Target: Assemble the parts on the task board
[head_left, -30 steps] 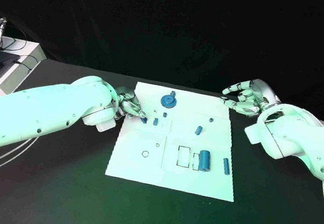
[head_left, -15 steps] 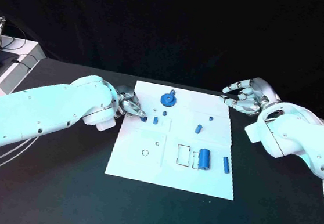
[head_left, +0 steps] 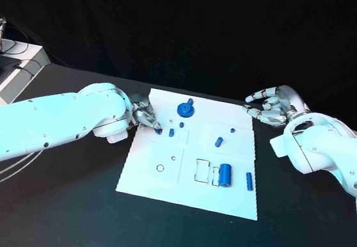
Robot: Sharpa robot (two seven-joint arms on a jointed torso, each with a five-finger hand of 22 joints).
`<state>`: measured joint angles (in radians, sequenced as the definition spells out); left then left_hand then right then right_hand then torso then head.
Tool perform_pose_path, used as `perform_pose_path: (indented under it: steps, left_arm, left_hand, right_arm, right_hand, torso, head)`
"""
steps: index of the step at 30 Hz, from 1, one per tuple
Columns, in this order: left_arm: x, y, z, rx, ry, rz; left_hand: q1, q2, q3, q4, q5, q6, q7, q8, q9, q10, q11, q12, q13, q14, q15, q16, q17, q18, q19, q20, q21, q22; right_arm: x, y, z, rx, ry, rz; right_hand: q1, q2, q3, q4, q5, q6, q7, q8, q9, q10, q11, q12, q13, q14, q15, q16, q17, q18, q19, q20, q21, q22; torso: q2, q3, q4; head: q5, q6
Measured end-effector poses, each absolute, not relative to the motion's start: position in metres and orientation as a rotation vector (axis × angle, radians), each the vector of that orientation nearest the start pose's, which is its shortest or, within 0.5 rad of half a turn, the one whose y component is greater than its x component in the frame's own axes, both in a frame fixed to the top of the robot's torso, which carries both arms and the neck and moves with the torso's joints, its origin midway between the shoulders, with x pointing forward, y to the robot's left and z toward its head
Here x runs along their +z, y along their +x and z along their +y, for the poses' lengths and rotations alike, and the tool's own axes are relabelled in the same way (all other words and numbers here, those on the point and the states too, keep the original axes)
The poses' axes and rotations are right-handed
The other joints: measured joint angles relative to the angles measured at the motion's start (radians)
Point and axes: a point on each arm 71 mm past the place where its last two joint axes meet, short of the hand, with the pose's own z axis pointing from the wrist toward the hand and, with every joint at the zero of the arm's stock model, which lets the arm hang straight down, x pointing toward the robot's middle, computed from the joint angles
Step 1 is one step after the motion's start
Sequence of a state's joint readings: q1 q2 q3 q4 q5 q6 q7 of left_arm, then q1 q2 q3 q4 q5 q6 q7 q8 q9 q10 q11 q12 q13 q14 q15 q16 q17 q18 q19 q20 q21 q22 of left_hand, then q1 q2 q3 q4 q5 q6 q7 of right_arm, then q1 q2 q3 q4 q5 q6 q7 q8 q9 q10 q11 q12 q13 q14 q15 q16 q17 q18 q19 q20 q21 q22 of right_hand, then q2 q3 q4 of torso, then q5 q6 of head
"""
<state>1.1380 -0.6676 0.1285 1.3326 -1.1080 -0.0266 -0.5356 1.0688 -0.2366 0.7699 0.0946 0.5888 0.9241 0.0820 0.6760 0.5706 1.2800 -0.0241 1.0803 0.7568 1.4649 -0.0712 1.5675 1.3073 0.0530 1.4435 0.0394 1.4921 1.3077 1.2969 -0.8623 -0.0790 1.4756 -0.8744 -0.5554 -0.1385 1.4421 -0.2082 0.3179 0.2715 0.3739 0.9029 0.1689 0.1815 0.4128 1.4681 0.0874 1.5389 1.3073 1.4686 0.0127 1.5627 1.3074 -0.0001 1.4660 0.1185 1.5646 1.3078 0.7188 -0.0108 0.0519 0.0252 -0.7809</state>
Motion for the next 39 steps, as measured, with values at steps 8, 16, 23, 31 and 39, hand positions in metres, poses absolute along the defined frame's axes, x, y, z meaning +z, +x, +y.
perform_pose_path:
  steps: [8, 16, 23, 31, 39]
  left_arm:
    - [-0.2056, 0.5251, 0.1865, -0.463, -0.396, 2.103]
    - [-0.2058, 0.5258, 0.1846, -0.456, -0.391, 2.102]
    - [-0.2057, 0.5258, 0.1828, -0.454, -0.387, 2.102]
    - [-0.2058, 0.5255, 0.1823, -0.450, -0.382, 2.107]
    - [-0.2058, 0.5251, 0.1817, -0.448, -0.371, 2.121]
  left_hand:
    - [0.000, 0.000, 0.000, 0.000, -0.001, 0.000, 0.000, 0.000, 0.000, 0.000, 0.000, 0.000, 0.000, 0.000, 0.000, 0.000, 0.000, 0.000, 0.000, 0.000, 0.000, 0.000]
    - [0.000, 0.000, 0.000, 0.000, -0.002, 0.000, 0.000, -0.002, 0.022, 0.000, 0.000, 0.000, -0.003, 0.000, 0.000, 0.000, 0.000, 0.000, 0.000, 0.000, 0.000, 0.000]
    - [-0.001, -0.001, 0.000, 0.000, -0.002, 0.000, 0.000, -0.003, 0.093, -0.001, 0.001, 0.000, -0.003, 0.000, 0.000, 0.000, 0.000, 0.000, 0.000, 0.000, 0.000, 0.000]
    - [-0.003, -0.003, 0.000, 0.000, -0.004, 0.000, 0.000, -0.004, 0.100, 0.004, -0.001, 0.000, 0.000, 0.000, 0.000, 0.000, 0.000, 0.000, 0.000, 0.000, 0.000, 0.000]
    - [-0.009, -0.009, -0.015, -0.015, -0.010, 0.004, -0.004, -0.002, 0.107, 0.009, -0.006, 0.000, 0.016, 0.002, -0.002, 0.000, 0.000, 0.000, 0.000, 0.000, 0.000, 0.000]
  right_arm:
    - [-0.1526, 0.5123, -0.2463, 0.733, 0.539, 1.549]
    - [-0.1526, 0.5121, -0.2463, 0.733, 0.539, 1.550]
    - [-0.1526, 0.5120, -0.2465, 0.733, 0.539, 1.550]
    - [-0.1526, 0.5120, -0.2466, 0.733, 0.539, 1.550]
    - [-0.1527, 0.5120, -0.2466, 0.733, 0.539, 1.550]
  right_hand:
    - [0.000, 0.000, 0.000, 0.000, 0.000, 0.000, 0.000, 0.000, 0.000, 0.000, 0.000, 0.000, 0.001, 0.000, 0.000, 0.000, 0.000, 0.000, 0.000, 0.000, 0.000, 0.000]
    - [0.000, 0.000, 0.000, 0.000, 0.000, 0.000, 0.000, 0.000, 0.000, 0.000, 0.000, 0.000, 0.001, 0.000, 0.000, 0.000, 0.000, 0.000, 0.000, 0.000, 0.000, 0.000]
    - [0.000, 0.000, 0.000, 0.000, 0.000, 0.000, 0.000, 0.000, 0.000, 0.000, 0.000, 0.000, 0.001, 0.000, 0.000, 0.000, 0.000, 0.000, 0.000, 0.000, 0.000, 0.000]
    - [0.000, 0.000, 0.000, 0.000, 0.000, 0.000, 0.000, 0.000, 0.000, 0.000, 0.000, 0.000, 0.000, 0.000, 0.000, 0.000, 0.000, 0.000, 0.000, 0.000, 0.000, 0.000]
    - [0.000, 0.000, 0.000, 0.000, 0.000, 0.000, 0.000, 0.000, 0.000, 0.000, 0.000, 0.000, 0.000, 0.000, 0.000, 0.000, 0.000, 0.000, 0.000, 0.000, 0.000, 0.000]
  torso:
    - [0.001, -0.0001, -0.0001]
    - [0.001, -0.0005, -0.0003]
    - [0.001, -0.0005, -0.0002]
    - [0.001, 0.0000, 0.0000]
    - [0.000, 0.0003, 0.0003]
  head:
    - [-0.001, 0.000]
    - [-0.002, -0.003]
    - [-0.004, -0.005]
    - [-0.004, -0.007]
    - [-0.004, -0.009]
